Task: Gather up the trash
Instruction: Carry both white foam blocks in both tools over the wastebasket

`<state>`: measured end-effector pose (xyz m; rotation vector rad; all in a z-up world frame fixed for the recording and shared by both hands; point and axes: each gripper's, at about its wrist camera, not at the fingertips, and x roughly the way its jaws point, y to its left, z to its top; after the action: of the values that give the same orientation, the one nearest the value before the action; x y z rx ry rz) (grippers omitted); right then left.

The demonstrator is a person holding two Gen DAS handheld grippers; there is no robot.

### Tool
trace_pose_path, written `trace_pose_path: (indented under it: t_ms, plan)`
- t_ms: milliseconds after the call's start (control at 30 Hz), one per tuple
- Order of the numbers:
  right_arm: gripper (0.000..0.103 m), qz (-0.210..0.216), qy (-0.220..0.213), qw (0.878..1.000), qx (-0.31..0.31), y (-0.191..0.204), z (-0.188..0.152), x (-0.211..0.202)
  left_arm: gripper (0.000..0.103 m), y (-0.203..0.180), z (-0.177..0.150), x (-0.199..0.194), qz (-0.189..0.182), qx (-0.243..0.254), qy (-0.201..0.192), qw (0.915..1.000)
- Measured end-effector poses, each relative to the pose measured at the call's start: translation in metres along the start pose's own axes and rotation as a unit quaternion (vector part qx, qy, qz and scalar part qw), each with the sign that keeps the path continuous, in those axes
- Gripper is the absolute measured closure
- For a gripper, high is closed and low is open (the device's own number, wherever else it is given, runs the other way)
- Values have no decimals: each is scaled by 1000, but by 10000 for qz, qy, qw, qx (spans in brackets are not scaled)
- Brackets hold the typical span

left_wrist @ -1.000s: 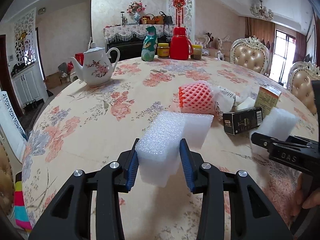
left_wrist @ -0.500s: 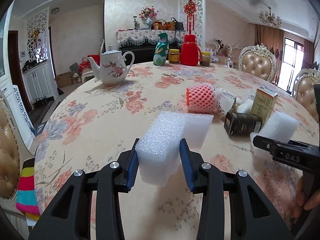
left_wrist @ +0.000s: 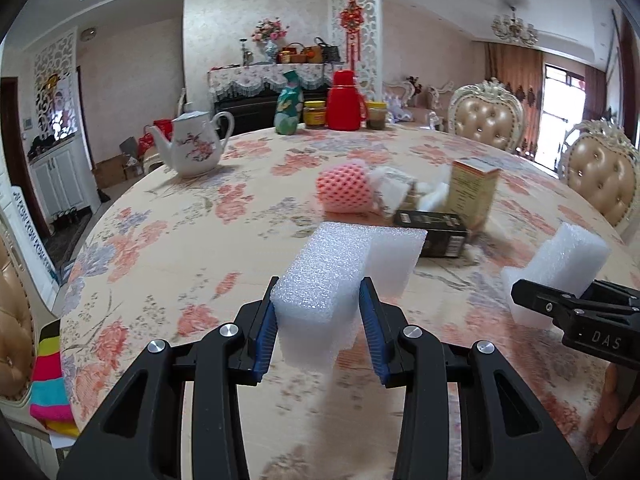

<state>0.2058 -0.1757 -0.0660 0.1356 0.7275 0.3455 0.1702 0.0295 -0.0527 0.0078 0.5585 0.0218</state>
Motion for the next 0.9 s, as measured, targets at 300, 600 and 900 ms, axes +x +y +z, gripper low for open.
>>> trace_pose_path:
  t_ms: [300, 600, 900]
  plan:
    - [48, -89, -268, 9990, 335, -34, -7, -31, 66, -38, 3, -4, -314, 249, -9, 9992]
    - [48, -410, -569, 9952, 678, -81, -15, -65, 66, -83, 4, -2, -649, 566, 32, 9963]
    - [48, -810, -799, 9889, 954, -130, -30, -99, 66, -145, 5, -1, -1125, 920, -18, 9894]
